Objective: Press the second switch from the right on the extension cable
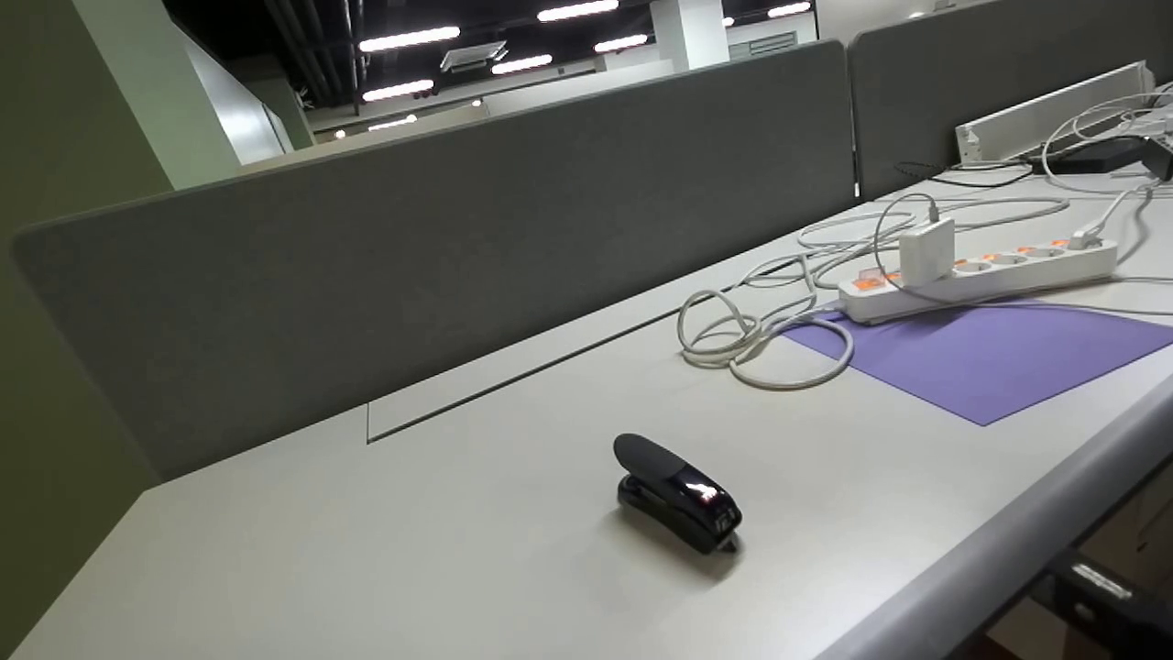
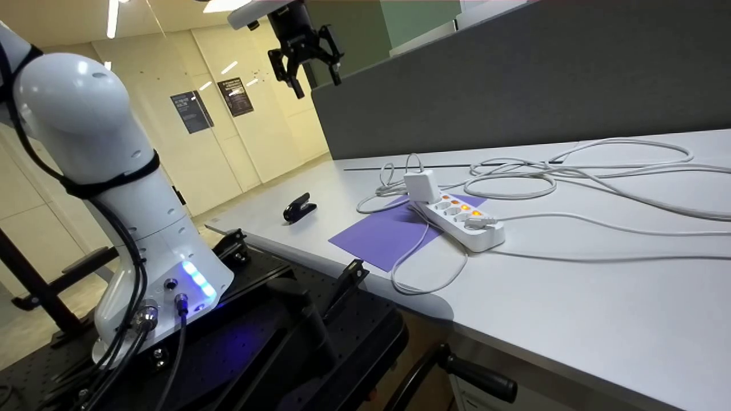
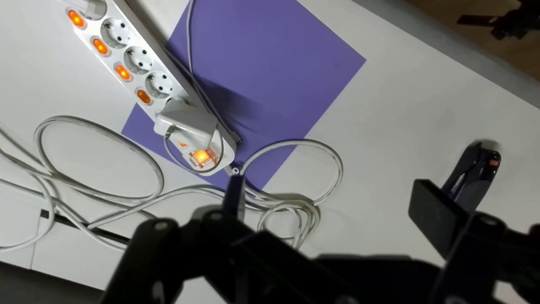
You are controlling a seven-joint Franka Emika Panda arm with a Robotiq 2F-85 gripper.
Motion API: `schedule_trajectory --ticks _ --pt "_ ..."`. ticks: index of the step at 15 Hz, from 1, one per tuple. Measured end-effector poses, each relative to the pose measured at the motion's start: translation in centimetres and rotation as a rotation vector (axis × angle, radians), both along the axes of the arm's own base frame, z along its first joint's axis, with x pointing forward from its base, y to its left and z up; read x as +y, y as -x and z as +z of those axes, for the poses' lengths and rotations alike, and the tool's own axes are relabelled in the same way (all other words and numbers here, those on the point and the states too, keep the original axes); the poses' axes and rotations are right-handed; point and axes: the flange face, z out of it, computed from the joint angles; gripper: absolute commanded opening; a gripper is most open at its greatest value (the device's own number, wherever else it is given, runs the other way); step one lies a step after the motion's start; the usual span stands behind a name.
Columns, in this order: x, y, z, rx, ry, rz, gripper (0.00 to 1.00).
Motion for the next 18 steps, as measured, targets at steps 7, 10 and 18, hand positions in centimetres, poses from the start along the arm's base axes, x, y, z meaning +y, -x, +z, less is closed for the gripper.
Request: schedule_trajectory --ticks 7,10,18 --pt "-1.1 -0.3 -0.7 0.012 -0.035 -0.041 1.00" --pt "-4.5 -0.5 -2.1 0.010 -0.068 -0.145 1.00" --pt "-11.7 -2.7 -4.6 -0.077 -0.172 -0.443 0.46"
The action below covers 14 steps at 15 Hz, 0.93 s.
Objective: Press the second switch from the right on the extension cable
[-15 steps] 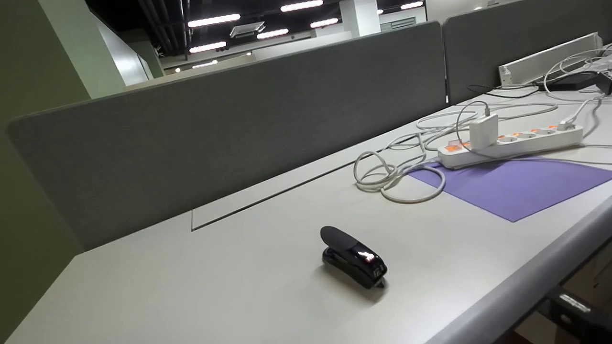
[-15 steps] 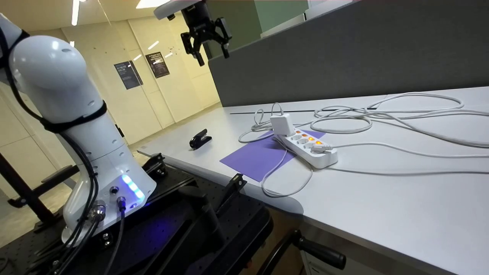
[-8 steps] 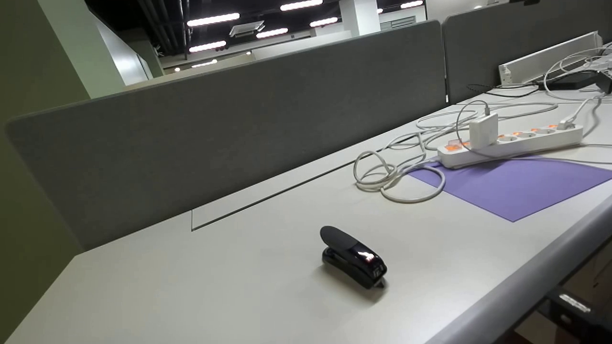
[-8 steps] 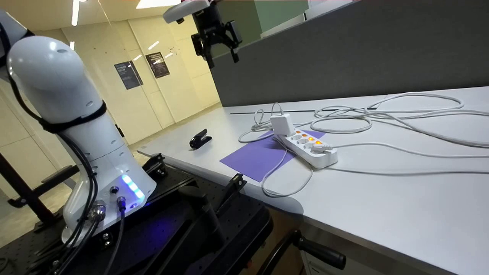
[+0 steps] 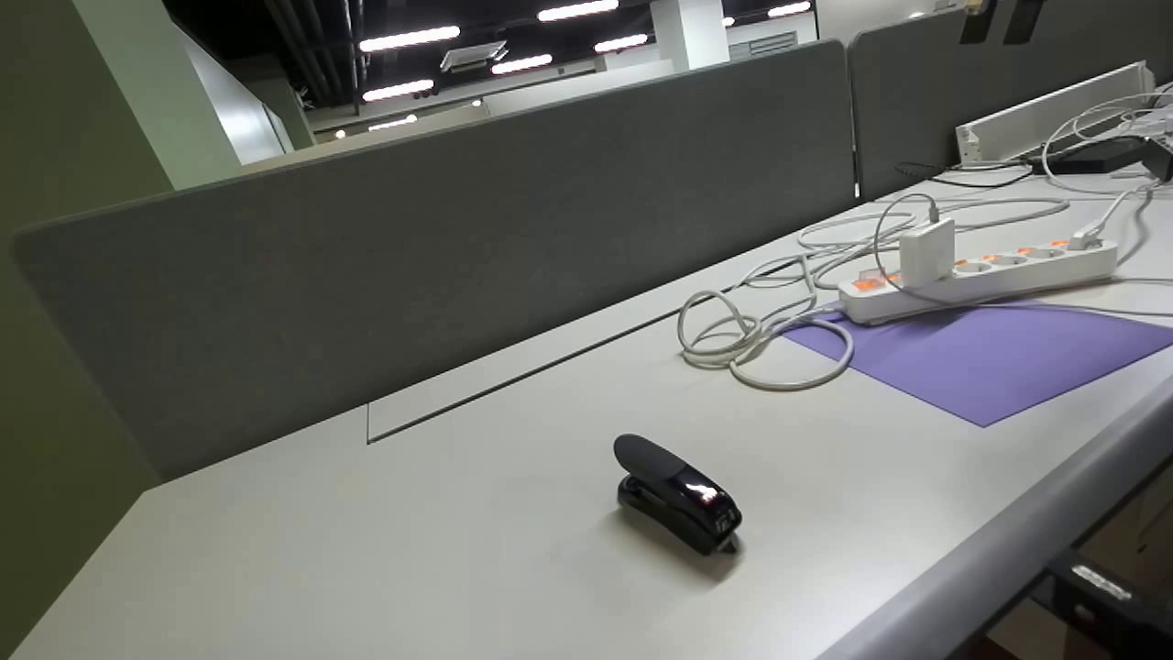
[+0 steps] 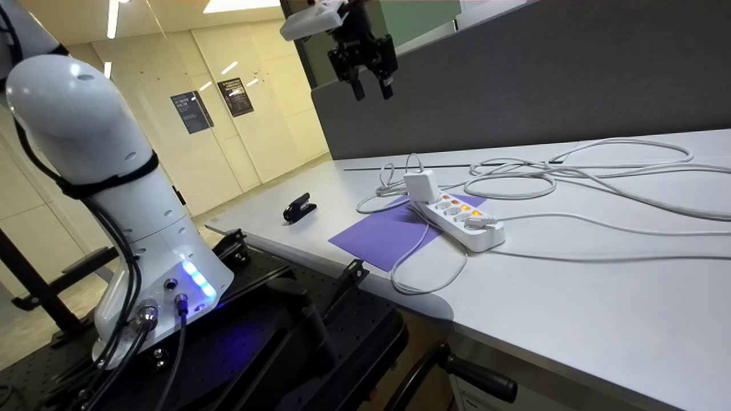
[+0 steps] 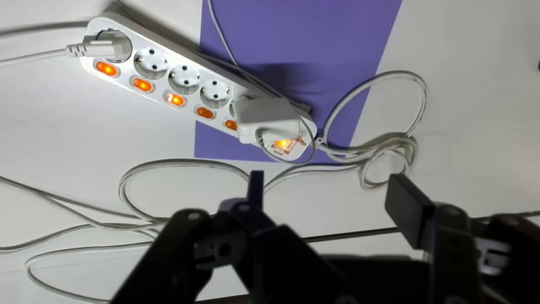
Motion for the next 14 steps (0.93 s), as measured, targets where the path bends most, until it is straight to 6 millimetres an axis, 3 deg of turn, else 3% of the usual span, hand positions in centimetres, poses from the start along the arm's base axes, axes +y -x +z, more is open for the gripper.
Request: schedule_trajectory --ticks 6,11,14 --pt "-1.6 -2.3 -2.7 -0.023 -0.127 -0.178 0.04" --pt "-1.6 -4.6 -5.6 0.018 -0.167 -0.234 0.01" --pt "-1.9 -5.0 -5.8 0.020 -0.162 -0.238 0.01"
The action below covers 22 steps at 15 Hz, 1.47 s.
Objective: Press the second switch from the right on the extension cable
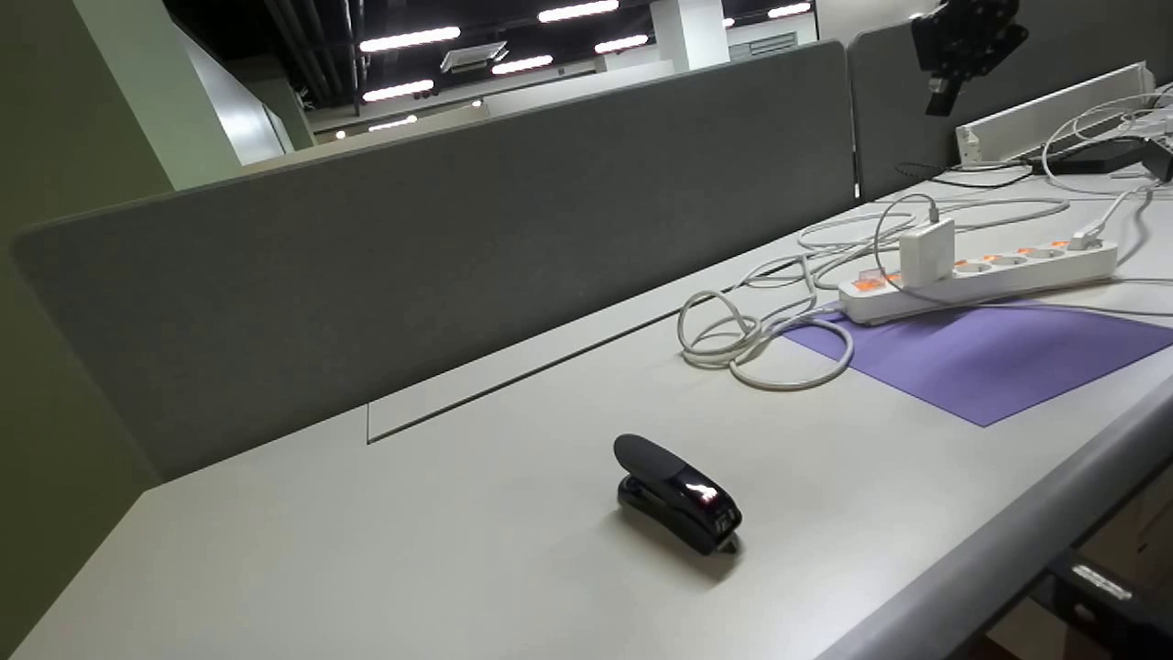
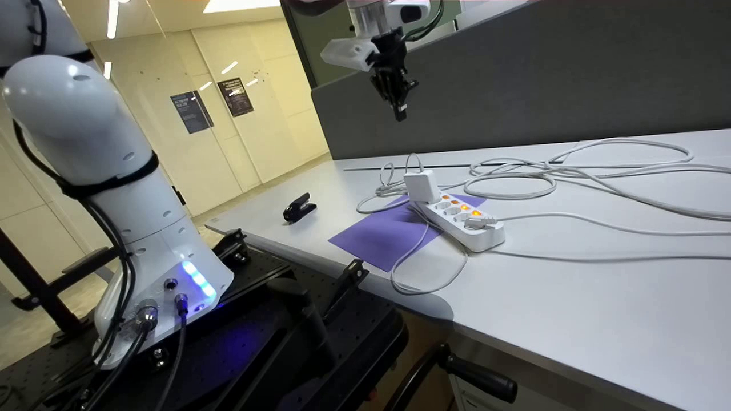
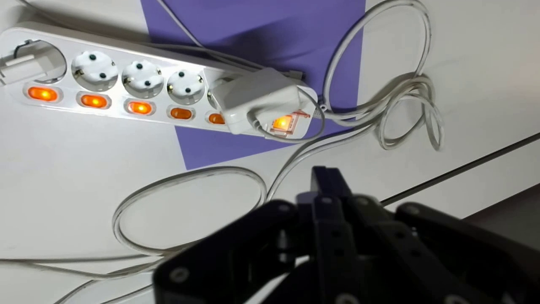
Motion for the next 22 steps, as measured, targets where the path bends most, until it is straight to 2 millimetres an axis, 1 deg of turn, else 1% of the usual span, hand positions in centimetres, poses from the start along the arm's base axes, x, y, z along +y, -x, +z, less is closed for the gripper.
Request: schedule_trajectory --ticks 5,8,11,15,19,22 --pt "-0.1 0.0 -0.1 0.000 -0.005 -0.008 0.00" --pt "-0.8 -0.4 -1.2 0.008 -0.029 -0.054 0.00" --pt "-2.6 -1.4 -2.8 0.023 -0.038 -0.110 0.00" --pt "-4.7 -3.0 -5.6 0.056 -0.029 -0.169 0.00" --pt "-5.6 -4.1 -8.7 0.093 -0.020 -0.213 0.00" --pt "-5.9 -4.0 -10.8 0.124 -0.023 -0.242 0.00"
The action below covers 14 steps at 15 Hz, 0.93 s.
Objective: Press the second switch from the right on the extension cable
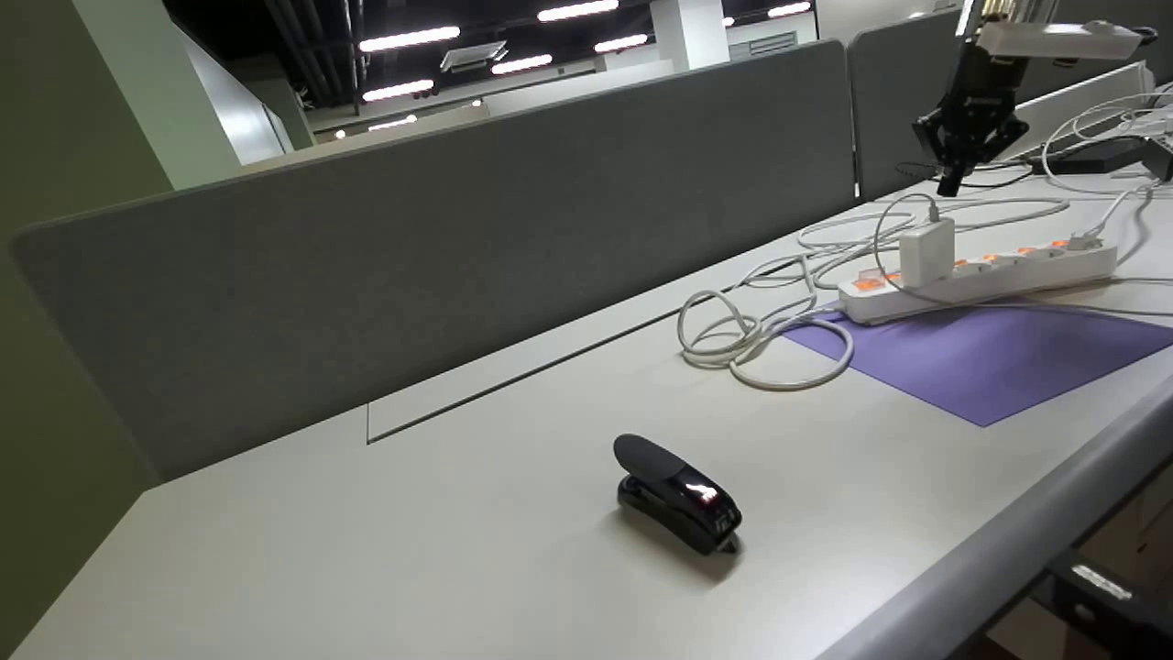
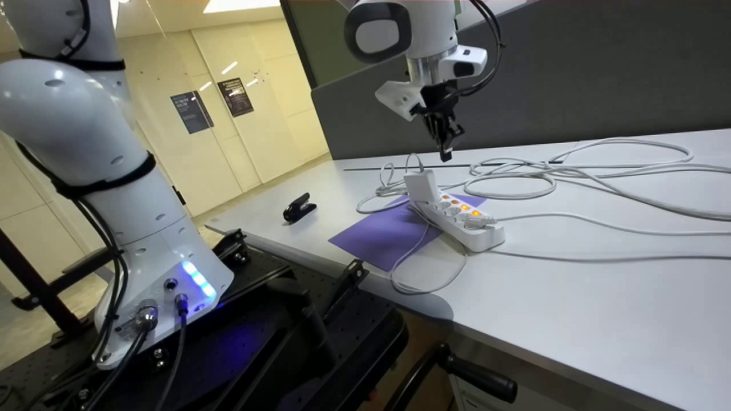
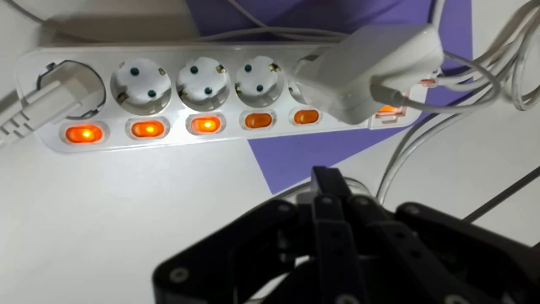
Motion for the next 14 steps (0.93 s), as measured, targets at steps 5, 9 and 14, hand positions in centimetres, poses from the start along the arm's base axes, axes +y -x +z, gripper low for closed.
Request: schedule_trajectory --ticks 5,9,14 --pt "-0.8 1.0 -2.4 0.042 -0.020 -0.040 0.01" --pt "-0.5 0.8 -2.5 0.041 -0.025 -0.034 0.00" --pt "-0.2 0.6 -3.3 0.039 0.016 -0.021 0.00"
